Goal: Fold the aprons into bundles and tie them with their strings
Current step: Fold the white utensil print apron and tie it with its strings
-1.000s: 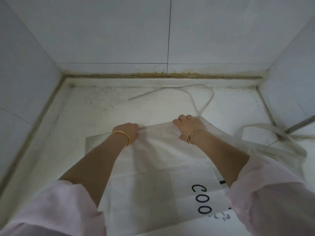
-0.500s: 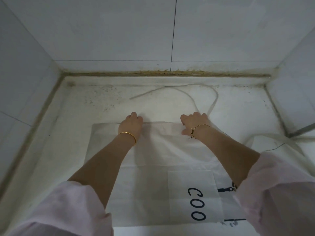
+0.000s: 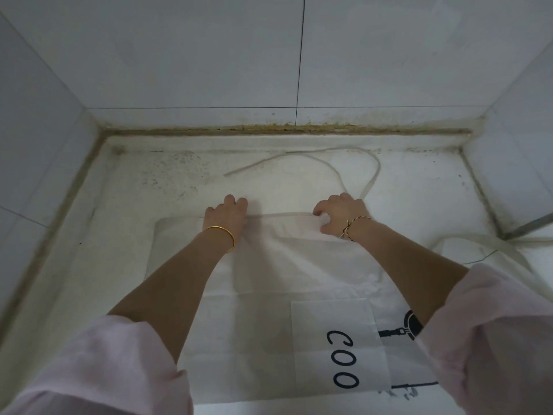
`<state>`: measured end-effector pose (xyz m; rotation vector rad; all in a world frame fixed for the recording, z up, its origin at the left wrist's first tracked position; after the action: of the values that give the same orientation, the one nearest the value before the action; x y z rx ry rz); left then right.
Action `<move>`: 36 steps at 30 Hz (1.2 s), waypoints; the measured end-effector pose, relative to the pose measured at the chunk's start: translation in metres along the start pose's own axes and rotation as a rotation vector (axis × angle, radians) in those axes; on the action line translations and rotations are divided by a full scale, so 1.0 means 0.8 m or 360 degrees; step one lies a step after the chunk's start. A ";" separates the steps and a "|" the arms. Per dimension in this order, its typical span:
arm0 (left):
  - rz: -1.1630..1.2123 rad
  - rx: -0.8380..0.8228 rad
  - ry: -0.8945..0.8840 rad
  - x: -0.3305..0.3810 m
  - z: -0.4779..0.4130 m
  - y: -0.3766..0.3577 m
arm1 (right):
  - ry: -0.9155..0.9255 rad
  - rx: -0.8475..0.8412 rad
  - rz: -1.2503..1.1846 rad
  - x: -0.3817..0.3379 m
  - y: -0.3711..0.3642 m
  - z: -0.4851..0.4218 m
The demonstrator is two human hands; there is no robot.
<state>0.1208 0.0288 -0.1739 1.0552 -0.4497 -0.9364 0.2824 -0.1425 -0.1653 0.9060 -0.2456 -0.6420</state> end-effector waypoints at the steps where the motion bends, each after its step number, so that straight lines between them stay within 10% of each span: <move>1: -0.0006 -0.0007 0.0004 0.001 0.000 -0.001 | 0.0000 -0.0008 -0.0006 0.000 0.000 -0.001; 17: 0.0509 -0.0097 -0.0260 0.077 -0.020 0.008 | 0.0316 0.0032 -0.0482 -0.001 -0.002 0.009; 36: 0.0596 -0.0229 -0.0440 0.086 -0.013 0.019 | 0.0080 0.0021 0.0081 -0.007 0.012 0.012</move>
<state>0.1732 -0.0199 -0.1729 0.6806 -0.7688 -0.7663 0.2774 -0.1411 -0.1516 0.9245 -0.2273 -0.5703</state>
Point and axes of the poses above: each hand's wrist, its own z-axis away from the middle knuckle, its own y-axis out of the back of the hand, x = y × z, the point moved 2 cm from there along -z, towards the middle knuckle, and after that the axes turned 13 degrees about -x, right-handed, at the moved point
